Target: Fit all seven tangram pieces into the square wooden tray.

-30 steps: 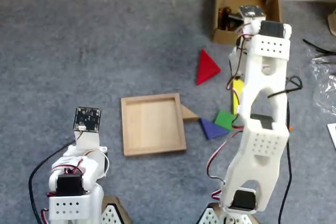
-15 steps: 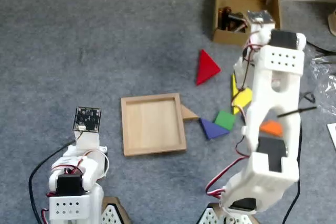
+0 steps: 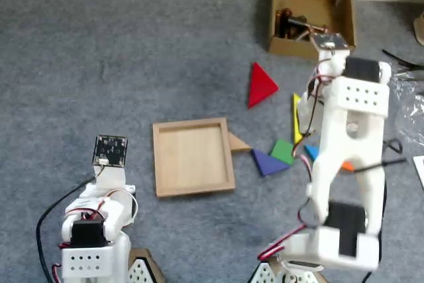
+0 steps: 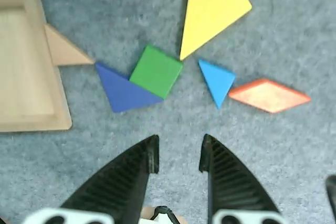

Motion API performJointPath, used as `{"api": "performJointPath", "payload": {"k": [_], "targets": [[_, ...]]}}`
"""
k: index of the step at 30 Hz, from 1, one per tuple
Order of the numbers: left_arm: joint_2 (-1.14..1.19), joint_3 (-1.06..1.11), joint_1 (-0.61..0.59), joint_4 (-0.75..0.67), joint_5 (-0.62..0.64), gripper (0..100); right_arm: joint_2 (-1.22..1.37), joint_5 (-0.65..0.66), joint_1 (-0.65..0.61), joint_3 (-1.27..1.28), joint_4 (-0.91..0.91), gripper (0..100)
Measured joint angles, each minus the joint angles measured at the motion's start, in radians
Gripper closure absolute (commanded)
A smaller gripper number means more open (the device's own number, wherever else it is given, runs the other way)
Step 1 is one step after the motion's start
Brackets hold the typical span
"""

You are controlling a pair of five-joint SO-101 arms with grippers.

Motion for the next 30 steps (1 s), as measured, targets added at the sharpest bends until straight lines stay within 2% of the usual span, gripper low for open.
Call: {"api": "performJointPath", "payload": {"k": [9,16,20,26,30], "targets": [[0.000,0.000,0.000,0.000,0.000,99,-0.276,0.000,0.000,0.261,-0.009,86.5],[0.000,0.000,0.000,0.000,0.000,99,-0.400,0.000,0.000,0.516,-0.261,86.5],[0.000,0.000,0.000,0.000,0.000,99,-0.413,0.000,0.000,0.640,-0.427,86.5],[0.000,0.000,0.000,0.000,0.000,99,-0.371,0.041,-0.002,0.678,-0.497,85.7],[0.000,0.000,0.000,0.000,0.000,99,-0.290,0.046,-0.002,0.678,-0.555,77.0]]}}
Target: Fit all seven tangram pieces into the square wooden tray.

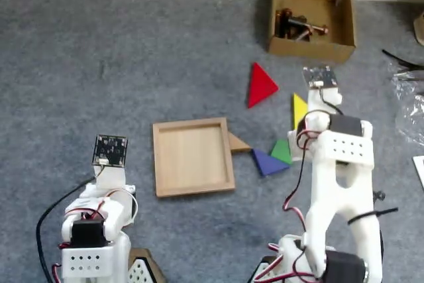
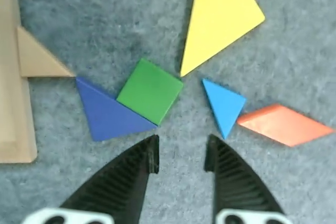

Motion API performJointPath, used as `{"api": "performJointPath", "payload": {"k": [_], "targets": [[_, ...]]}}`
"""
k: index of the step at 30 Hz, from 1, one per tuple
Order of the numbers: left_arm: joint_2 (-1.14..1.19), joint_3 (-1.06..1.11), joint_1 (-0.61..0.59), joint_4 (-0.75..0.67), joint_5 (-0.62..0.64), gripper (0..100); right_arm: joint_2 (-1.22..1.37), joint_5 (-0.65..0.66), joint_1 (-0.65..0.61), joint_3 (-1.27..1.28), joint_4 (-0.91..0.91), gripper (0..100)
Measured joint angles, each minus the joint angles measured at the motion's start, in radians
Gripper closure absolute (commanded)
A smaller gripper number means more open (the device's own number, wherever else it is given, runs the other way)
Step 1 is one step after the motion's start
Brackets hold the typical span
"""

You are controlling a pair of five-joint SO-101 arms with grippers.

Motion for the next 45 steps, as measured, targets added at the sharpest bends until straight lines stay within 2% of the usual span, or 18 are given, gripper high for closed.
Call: {"api": "performJointPath", "payload": {"k": [2,13,19,23,29,38,45], "targets": [[0.000,0.000,0.000,0.000,0.000,99,0.023,0.000,-0.008,0.000,-0.023,74.5],[0.000,0.000,0.000,0.000,0.000,99,0.083,0.000,-0.092,-0.023,-0.152,73.9],[0.000,0.000,0.000,0.000,0.000,99,0.239,-0.028,-0.092,-0.114,-0.153,73.2],[0.000,0.000,0.000,0.000,0.000,99,0.356,-0.060,-0.092,-0.198,-0.153,68.2],[0.000,0.000,0.000,0.000,0.000,99,0.471,-0.064,-0.092,-0.315,-0.152,68.0],[0.000,0.000,0.000,0.000,0.000,99,0.697,-0.066,-0.092,-0.641,-0.018,68.0],[0.000,0.000,0.000,0.000,0.000,99,0.848,-0.130,-0.077,-0.822,0.043,68.0]]}}
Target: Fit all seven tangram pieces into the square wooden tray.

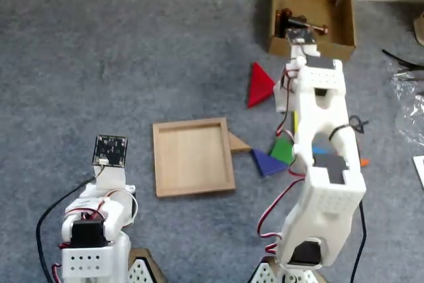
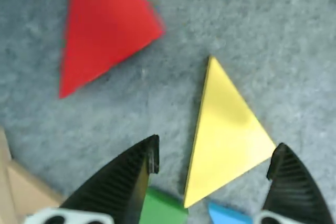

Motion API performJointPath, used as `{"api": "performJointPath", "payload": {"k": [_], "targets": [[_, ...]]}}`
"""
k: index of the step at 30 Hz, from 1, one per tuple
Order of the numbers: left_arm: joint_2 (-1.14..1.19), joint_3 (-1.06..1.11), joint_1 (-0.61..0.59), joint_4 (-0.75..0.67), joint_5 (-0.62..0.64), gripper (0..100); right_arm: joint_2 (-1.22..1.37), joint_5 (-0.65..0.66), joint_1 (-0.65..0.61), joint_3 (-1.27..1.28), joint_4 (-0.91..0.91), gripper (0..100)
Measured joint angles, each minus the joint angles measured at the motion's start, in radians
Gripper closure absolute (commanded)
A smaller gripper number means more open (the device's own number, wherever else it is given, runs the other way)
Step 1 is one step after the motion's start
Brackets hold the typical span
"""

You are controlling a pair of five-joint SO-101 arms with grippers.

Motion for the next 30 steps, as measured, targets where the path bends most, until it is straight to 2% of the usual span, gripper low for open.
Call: {"api": "performJointPath", "payload": {"k": [5,30], "targets": [[0.000,0.000,0.000,0.000,0.000,99,0.048,-0.006,0.040,-0.023,0.006,68.0],[0.000,0.000,0.000,0.000,0.000,99,0.135,-0.006,0.049,-0.029,-0.018,68.0]]}}
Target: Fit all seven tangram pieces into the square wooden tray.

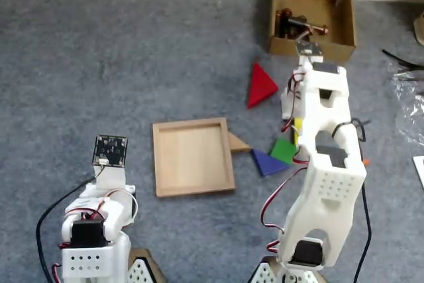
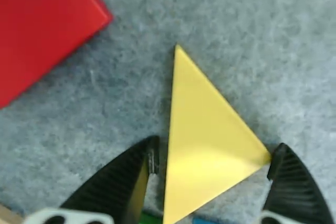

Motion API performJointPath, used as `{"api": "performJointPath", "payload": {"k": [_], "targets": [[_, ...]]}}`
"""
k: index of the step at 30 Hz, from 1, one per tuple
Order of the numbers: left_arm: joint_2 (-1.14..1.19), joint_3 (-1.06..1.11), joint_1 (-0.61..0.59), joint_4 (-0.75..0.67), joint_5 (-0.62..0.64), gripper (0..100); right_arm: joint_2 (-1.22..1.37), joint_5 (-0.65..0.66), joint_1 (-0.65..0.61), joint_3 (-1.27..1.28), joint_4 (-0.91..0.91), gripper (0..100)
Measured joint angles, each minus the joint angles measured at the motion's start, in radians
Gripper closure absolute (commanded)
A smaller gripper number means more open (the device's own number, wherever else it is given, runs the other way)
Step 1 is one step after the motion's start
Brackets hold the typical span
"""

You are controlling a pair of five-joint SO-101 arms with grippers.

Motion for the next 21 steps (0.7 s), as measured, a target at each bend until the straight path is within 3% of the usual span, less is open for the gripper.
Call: {"api": "performJointPath", "payload": {"k": [21], "targets": [[0.000,0.000,0.000,0.000,0.000,99,0.000,0.000,0.000,0.000,-0.063,67.8]]}}
